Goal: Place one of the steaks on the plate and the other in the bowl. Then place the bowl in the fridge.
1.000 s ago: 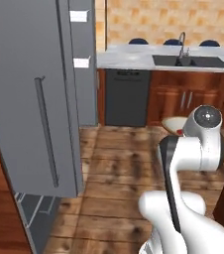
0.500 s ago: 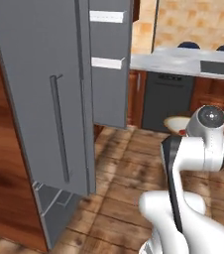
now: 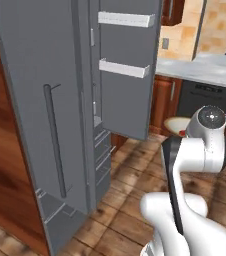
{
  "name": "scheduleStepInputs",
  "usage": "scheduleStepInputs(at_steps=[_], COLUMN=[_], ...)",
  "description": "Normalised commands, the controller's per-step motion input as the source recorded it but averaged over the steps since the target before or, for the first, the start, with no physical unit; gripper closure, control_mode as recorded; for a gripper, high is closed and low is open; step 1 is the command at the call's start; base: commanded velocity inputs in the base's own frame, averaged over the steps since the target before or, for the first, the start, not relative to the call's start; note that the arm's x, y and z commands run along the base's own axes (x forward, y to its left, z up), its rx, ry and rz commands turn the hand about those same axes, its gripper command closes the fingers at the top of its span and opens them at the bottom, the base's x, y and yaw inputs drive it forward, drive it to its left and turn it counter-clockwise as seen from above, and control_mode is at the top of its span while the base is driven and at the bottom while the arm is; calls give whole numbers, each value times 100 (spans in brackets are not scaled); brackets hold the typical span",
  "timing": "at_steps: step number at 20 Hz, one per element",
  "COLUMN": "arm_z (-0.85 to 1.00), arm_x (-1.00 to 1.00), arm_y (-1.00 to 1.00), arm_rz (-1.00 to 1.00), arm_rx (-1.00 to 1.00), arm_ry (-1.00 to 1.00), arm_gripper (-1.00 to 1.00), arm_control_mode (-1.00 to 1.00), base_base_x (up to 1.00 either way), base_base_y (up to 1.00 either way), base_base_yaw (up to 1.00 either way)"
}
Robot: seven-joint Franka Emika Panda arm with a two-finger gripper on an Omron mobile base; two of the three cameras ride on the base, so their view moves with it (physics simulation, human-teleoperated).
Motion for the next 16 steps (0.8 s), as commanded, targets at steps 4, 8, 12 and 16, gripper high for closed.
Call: scheduleStepInputs(at_steps=[4,8,12,16], arm_z=[0,0,0,0], arm_x=[0,0,0,0], arm_y=[0,0,0,0], arm_rz=[0,0,0,0], arm_rx=[0,0,0,0], arm_ry=[0,0,0,0], arm_gripper=[100,100,100,100], arm_control_mode=[100,100,100,100], base_base_x=[50,26,14,16], base_base_y=[-58,-47,-27,-13], base_base_yaw=[37,44,45,51])
